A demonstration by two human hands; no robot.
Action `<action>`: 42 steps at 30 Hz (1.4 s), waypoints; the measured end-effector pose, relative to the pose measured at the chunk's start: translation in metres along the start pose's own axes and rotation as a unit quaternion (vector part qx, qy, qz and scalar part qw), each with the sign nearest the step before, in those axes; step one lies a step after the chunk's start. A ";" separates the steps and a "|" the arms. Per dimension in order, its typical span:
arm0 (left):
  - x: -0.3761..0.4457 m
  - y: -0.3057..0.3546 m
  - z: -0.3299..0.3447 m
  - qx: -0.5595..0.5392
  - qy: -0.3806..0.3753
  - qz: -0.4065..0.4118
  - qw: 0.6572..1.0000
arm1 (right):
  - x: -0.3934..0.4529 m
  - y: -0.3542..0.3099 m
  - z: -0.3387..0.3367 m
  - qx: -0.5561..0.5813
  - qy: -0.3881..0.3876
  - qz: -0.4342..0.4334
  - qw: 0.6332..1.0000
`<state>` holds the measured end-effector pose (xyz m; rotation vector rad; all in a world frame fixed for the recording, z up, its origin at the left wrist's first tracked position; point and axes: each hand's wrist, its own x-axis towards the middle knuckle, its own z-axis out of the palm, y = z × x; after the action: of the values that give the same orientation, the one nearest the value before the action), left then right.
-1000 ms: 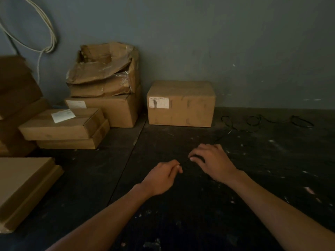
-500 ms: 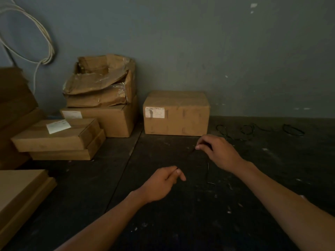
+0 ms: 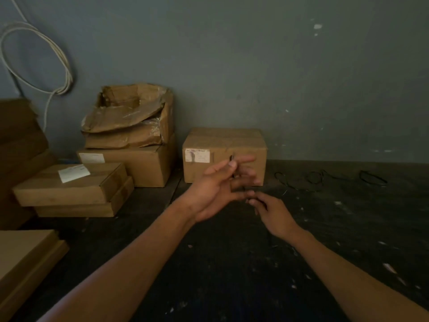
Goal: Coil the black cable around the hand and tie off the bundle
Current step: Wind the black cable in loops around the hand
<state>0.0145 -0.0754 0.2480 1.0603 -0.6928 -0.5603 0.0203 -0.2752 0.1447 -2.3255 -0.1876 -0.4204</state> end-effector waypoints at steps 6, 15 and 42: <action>0.031 0.023 -0.013 0.001 0.058 0.013 0.998 | -0.017 -0.028 0.020 -0.046 -0.094 -0.038 0.994; 0.027 0.003 -0.069 0.095 0.073 -0.087 0.989 | -0.030 -0.063 -0.002 -0.180 -0.059 -0.183 0.965; 0.000 -0.053 -0.061 0.046 0.001 -0.221 0.974 | 0.024 -0.077 -0.073 -0.228 0.064 -0.244 0.940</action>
<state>0.0557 -0.0600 0.1803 1.3128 -0.4817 -0.9165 0.0049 -0.2723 0.2527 -2.6792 -0.6719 -0.9439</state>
